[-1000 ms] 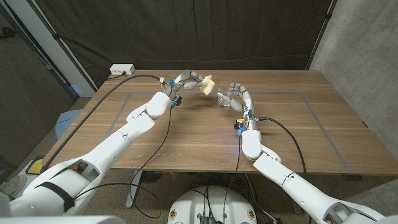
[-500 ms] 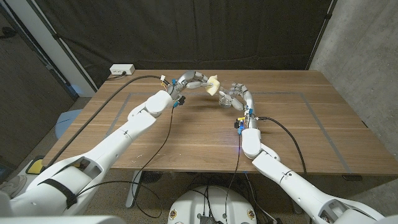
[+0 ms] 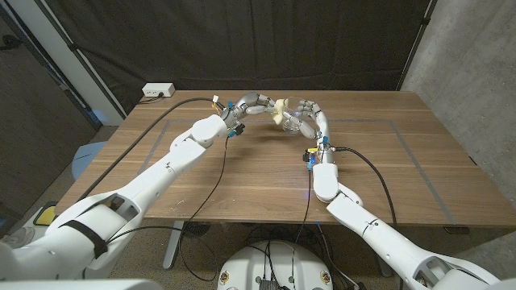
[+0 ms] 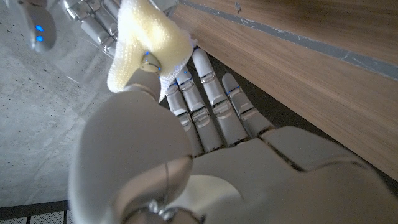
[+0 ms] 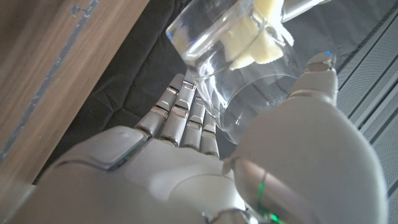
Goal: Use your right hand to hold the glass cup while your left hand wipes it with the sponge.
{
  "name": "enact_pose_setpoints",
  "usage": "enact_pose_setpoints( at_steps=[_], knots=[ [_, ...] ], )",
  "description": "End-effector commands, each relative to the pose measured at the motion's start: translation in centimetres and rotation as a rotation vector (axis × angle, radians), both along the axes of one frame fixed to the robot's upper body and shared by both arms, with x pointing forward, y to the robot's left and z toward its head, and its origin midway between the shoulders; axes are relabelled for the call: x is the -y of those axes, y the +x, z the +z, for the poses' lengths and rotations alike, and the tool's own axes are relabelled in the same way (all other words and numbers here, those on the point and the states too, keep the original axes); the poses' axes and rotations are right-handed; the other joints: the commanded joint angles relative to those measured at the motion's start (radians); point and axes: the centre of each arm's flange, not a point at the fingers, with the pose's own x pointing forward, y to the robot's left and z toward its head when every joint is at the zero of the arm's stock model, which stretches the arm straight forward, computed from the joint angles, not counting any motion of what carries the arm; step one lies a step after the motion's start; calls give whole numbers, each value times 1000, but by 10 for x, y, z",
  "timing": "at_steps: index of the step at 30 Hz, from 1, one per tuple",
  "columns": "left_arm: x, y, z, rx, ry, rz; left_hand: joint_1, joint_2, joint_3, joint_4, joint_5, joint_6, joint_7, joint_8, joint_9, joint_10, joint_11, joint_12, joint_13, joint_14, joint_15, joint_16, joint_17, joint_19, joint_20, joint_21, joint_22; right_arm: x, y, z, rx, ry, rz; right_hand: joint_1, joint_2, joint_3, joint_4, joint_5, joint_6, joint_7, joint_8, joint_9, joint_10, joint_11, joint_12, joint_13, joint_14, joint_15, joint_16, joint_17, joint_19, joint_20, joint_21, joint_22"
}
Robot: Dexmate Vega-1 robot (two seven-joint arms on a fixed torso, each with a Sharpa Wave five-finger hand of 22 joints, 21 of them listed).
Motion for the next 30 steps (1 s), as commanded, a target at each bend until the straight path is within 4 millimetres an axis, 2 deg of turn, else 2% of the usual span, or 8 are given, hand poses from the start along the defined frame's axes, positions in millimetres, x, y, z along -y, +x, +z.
enact_pose_setpoints(
  at_steps=[1, 10, 30],
  knots=[
    [5, 4, 2, -14, 13, -19, 27, 31, 16, 6, 4, 85, 71, 9, 10, 14, -4, 9, 6, 9, -83, -3, 5, 5, 2, 10, 2, -11, -9, 11, 59, -27, 32, 143, 154, 7, 2, 5, 200, -194, 14, 3, 137, -125, 8, -3, 11, -161, -1, 1, -5, -39, 4, 5],
    [6, 11, 0, -15, 22, 4, 28, 25, 16, 5, 4, 91, 73, 7, 11, 22, -2, 9, 11, 16, -84, -2, 8, 10, -3, 19, 2, -10, -6, 13, 54, -18, 36, 142, 154, 7, 3, 4, 200, -195, 16, 4, 137, -126, 8, -2, 13, -162, -2, 2, -6, -39, 6, 5],
    [7, 5, 6, -47, -14, -60, 30, 21, 21, 5, 5, 97, 74, 1, 11, 25, 0, 5, 22, 22, -86, -5, 13, 10, -6, 34, 2, -9, 16, 7, -9, -37, 23, 141, 154, 6, 5, 2, 195, -194, 21, 5, 135, -126, 7, -2, 13, -161, -7, 6, -9, -40, 10, 5]
  ],
)
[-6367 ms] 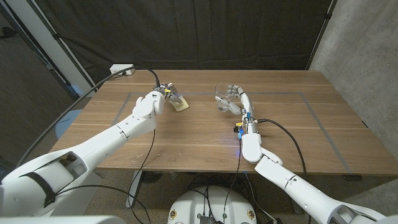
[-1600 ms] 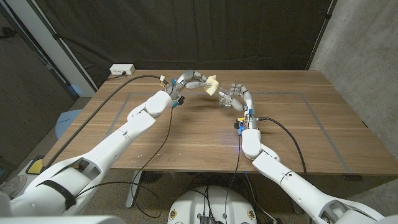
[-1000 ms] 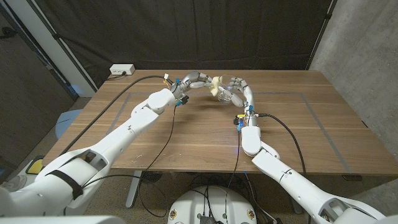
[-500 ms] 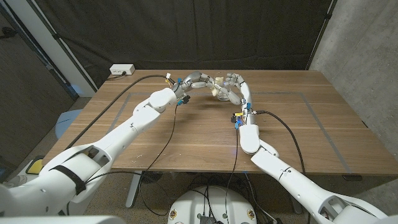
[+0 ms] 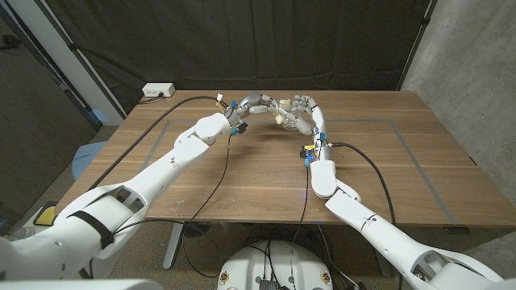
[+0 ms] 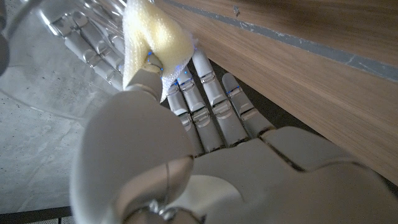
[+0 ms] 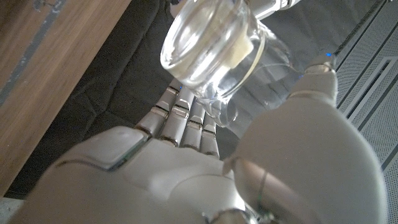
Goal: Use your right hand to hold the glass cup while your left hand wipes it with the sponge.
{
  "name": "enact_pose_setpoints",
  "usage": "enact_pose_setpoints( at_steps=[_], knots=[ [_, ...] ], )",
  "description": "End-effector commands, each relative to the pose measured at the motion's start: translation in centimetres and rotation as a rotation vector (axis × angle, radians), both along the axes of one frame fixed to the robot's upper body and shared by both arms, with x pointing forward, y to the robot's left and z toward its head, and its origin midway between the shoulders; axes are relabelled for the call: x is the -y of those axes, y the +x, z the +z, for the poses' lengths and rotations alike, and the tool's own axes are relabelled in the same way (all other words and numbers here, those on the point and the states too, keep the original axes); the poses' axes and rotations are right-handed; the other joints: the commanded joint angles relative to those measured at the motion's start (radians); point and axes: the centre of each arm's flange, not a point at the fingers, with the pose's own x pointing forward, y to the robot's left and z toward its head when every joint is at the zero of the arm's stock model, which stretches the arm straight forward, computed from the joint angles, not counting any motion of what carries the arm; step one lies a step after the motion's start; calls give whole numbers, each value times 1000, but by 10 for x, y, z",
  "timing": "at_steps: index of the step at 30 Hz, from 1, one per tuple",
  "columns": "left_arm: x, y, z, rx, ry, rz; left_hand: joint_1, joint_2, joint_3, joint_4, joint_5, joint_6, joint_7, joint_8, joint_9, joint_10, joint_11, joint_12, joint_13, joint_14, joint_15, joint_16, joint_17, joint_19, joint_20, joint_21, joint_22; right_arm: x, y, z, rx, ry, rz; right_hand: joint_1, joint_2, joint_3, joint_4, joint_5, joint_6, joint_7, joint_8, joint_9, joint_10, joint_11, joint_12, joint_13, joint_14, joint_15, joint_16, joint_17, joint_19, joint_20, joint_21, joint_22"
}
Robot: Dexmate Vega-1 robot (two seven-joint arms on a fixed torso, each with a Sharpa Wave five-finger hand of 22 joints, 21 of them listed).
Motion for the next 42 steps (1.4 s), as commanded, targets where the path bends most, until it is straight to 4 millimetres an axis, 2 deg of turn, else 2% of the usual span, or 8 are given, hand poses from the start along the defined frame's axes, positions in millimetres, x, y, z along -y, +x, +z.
enact_pose_setpoints(
  at_steps=[1, 16, 32, 42],
  knots=[
    [-1, -5, 4, -34, -31, -61, 25, 15, 13, 0, 6, 98, 76, 1, 11, 21, -3, -2, 5, 13, -85, -1, 4, 5, -1, 8, 2, -2, 15, -4, -42, -19, -8, 144, 153, 8, 2, 3, 194, -193, 11, 5, 135, -126, 4, 3, 9, -158, 0, 4, -4, -34, 6, 5],
    [-3, -17, 14, 20, -22, -86, 26, 14, 16, 1, 7, 100, 79, -4, 11, 20, -4, -7, 13, 19, -84, 0, 9, 6, 2, 19, 2, 0, 32, -13, -118, -18, -39, 144, 155, 8, 3, 1, 189, -192, 13, 6, 132, -123, 4, 5, 6, -157, -1, 9, -7, -34, 9, 6],
    [-3, -24, 29, 134, -44, -49, 30, 8, 21, -2, 8, 106, 77, -8, 12, 28, -4, -10, 21, 23, -86, -1, 15, 3, -2, 32, 1, -3, 31, -15, -116, -30, -43, 143, 156, 7, 4, -1, 186, -191, 16, 6, 130, -125, 3, 5, 4, -158, -3, 13, -9, -34, 12, 6],
    [-6, -19, 23, 114, -15, -11, 31, 6, 23, -1, 9, 110, 78, -11, 12, 31, -5, -12, 26, 26, -86, -2, 18, 1, -2, 38, 0, -2, 31, -11, -102, -16, -33, 141, 156, 6, 5, -2, 186, -191, 18, 6, 131, -124, 2, 4, 4, -157, -4, 15, -11, -35, 13, 6]
  ],
)
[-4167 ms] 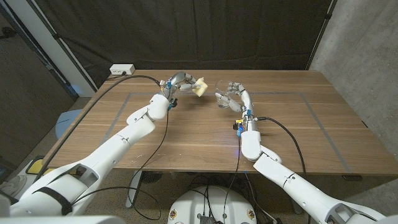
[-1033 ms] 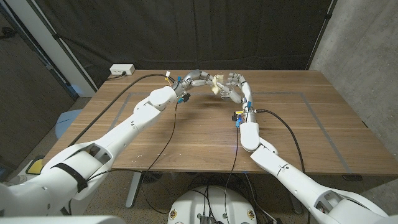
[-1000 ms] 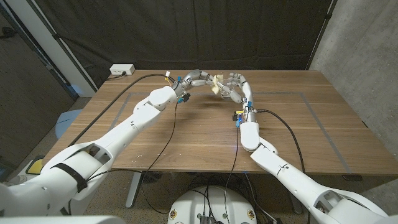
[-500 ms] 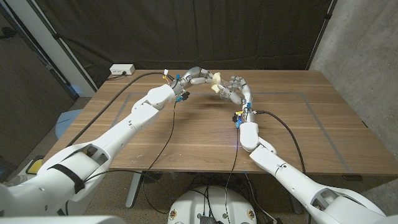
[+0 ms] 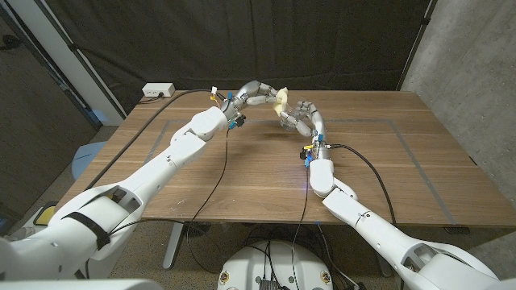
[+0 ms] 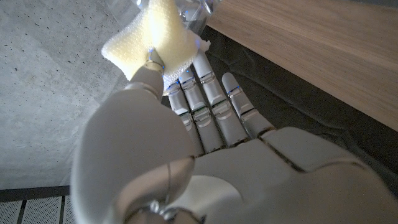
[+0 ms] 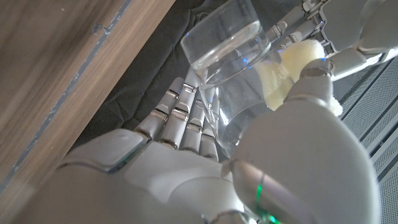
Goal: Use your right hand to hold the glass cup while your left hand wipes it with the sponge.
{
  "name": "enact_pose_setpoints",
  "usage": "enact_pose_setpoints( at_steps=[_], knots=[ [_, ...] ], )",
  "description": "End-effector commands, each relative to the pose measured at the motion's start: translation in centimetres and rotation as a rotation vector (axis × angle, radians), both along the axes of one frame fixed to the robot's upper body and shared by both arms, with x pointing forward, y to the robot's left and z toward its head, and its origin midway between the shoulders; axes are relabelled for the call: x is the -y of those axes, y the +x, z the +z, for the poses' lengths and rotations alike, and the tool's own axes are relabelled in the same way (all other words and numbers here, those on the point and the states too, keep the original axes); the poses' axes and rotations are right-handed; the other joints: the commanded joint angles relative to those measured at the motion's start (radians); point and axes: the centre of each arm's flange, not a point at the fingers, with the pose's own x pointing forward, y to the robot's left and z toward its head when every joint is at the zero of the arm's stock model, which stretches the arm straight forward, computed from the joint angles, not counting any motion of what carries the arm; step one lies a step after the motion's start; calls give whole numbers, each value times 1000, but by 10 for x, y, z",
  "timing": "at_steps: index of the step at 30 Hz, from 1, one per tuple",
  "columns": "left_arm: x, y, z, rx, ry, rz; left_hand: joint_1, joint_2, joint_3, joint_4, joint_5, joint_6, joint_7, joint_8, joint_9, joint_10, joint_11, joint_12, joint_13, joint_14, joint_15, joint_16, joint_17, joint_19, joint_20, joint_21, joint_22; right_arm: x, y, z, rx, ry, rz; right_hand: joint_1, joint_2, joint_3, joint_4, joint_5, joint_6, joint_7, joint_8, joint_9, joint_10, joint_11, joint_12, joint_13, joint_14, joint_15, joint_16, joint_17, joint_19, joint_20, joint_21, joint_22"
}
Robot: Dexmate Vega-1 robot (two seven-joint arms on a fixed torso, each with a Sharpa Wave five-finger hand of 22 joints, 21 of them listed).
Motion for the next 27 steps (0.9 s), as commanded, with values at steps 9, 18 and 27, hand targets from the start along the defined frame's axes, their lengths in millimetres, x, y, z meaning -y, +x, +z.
enact_pose_setpoints(
  at_steps=[9, 18, 27],
  knots=[
    [-3, 16, -13, -37, 75, 101, 20, 4, 18, 0, 9, 81, 60, 1, 12, 18, -13, -6, 11, 13, -79, -3, 8, 3, 0, 14, 3, 0, -1, 11, 40, 28, 17, 143, 156, 7, 4, -5, 202, -195, 7, -1, 123, -115, 4, 2, 6, -158, -4, 9, -6, -41, 8, 2],
    [-2, 23, -22, -76, 120, 133, 21, 3, 19, 1, 8, 81, 59, -3, 12, 21, -15, -8, 15, 17, -75, -1, 13, 2, 2, 21, 3, 2, -3, 17, 67, 47, 43, 143, 156, 7, 5, -7, 201, -193, 9, 0, 124, -115, 4, 3, 5, -157, -4, 12, -7, -41, 10, 2],
    [0, 27, -31, -103, 164, 161, 24, 2, 21, 2, 8, 83, 60, -6, 13, 22, -10, -12, 19, 19, -75, 0, 17, 1, 3, 28, 2, 3, -4, 20, 82, 56, 57, 142, 158, 7, 6, -8, 202, -194, 11, 0, 124, -115, 4, 3, 5, -158, -6, 13, -7, -41, 12, 2]
  ],
)
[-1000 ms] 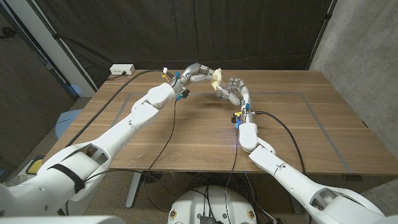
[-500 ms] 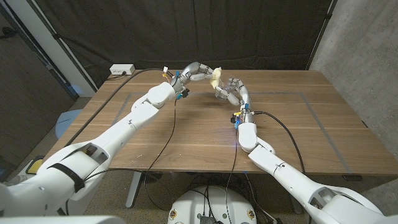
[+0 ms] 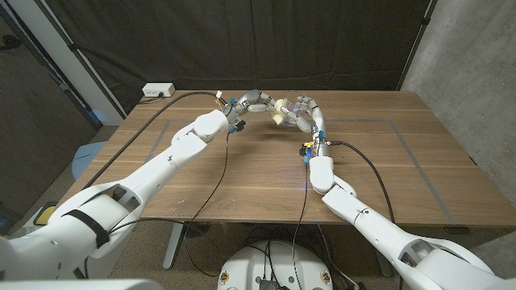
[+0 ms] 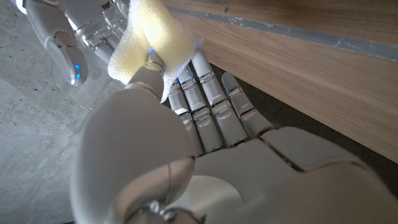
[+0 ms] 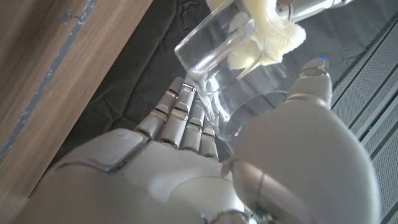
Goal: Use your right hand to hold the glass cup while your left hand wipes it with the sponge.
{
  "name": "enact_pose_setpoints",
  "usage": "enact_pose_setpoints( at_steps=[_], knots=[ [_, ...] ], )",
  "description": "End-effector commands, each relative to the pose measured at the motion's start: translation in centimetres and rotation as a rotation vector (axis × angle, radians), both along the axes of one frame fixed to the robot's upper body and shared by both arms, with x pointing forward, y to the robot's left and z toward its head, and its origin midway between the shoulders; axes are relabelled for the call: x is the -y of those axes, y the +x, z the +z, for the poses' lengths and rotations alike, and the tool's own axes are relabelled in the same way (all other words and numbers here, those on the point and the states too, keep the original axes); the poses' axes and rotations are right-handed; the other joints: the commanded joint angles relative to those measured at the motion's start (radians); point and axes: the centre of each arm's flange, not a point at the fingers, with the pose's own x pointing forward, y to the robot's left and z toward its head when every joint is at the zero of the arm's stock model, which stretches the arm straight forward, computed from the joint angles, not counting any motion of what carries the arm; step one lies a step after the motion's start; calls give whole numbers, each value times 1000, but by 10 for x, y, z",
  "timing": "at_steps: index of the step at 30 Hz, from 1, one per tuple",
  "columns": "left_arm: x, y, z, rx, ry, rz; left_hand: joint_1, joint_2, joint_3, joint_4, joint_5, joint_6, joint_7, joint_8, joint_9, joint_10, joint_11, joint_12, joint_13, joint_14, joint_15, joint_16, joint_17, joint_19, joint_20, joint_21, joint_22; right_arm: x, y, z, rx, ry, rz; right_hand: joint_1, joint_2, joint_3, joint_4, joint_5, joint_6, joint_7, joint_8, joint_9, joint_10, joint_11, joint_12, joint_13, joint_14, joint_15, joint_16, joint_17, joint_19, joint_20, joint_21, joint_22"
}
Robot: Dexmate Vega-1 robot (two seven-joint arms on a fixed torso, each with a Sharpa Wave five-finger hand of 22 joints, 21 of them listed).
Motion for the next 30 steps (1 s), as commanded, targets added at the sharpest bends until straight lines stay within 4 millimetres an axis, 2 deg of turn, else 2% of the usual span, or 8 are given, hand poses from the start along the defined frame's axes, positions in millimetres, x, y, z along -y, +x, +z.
enact_pose_setpoints(
  at_steps=[1, 18, 30],
  knots=[
    [0, 8, -13, -46, 61, 47, 11, 15, 9, -2, 4, 83, 64, 4, 12, 22, -10, 0, 7, 9, -75, 0, 4, 0, 3, 7, 2, 3, -3, 5, 26, 17, 17, 144, 155, 6, 6, 0, 202, -194, 11, 5, 123, -114, 8, 3, 8, -159, -5, 2, -2, -36, 4, 2],
    [-8, -8, -11, -11, 70, 89, 9, 12, 12, 1, 4, 87, 62, -1, 13, 26, -14, -6, 15, 10, -73, -3, 9, -2, 4, 20, 0, 8, -11, 2, 34, 14, 3, 142, 157, 5, 7, -3, 200, -193, 14, 5, 125, -115, 9, 5, 10, -158, -5, 7, -3, -36, 8, 2],
    [-39, -30, -7, 47, 107, 218, 11, 9, 16, 1, 4, 91, 65, -5, 13, 31, -10, -9, 21, 14, -74, -5, 12, -2, 3, 30, -1, 11, -19, 2, 44, 11, -18, 146, 158, 7, 5, -4, 204, -194, 19, 5, 131, -114, 10, 2, 13, -161, -8, 6, -3, -37, 11, 2]
  ],
)
